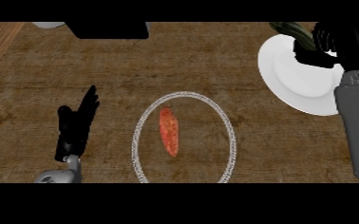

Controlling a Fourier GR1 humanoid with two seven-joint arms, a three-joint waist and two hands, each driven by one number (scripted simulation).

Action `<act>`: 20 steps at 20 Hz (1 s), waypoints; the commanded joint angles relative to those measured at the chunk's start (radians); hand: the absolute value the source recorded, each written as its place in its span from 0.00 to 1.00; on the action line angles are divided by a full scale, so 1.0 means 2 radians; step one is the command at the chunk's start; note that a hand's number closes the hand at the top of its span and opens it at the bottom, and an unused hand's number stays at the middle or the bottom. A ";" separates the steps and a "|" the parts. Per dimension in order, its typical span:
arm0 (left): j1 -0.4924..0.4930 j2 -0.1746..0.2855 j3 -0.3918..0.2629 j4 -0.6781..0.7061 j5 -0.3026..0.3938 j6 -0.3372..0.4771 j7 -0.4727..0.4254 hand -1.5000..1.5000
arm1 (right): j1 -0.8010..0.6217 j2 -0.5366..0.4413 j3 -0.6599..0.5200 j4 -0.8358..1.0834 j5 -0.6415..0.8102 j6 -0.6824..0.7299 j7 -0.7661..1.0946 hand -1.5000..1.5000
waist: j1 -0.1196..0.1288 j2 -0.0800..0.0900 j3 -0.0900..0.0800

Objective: Pick the squash from the placemat and place it in the plate

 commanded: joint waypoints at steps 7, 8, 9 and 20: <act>0.019 0.019 0.007 -0.045 0.006 -0.022 0.027 0.50 | -0.077 -0.047 -0.032 0.234 0.017 -0.050 -0.085 1.00 | 0.007 0.001 0.000; -0.005 -0.007 0.001 -0.013 -0.010 0.007 0.017 0.50 | -0.070 -0.044 -0.031 0.254 0.019 -0.055 -0.093 1.00 | 0.004 0.002 0.000; 0.017 -0.010 -0.010 -0.029 -0.003 -0.005 0.012 0.50 | -0.095 -0.044 -0.035 0.303 0.025 -0.068 -0.098 1.00 | 0.011 0.004 0.001; 0.003 -0.021 -0.020 -0.001 -0.023 0.006 -0.007 0.50 | -0.121 -0.094 -0.024 0.471 0.036 0.049 -0.167 0.00 | 0.018 0.008 0.001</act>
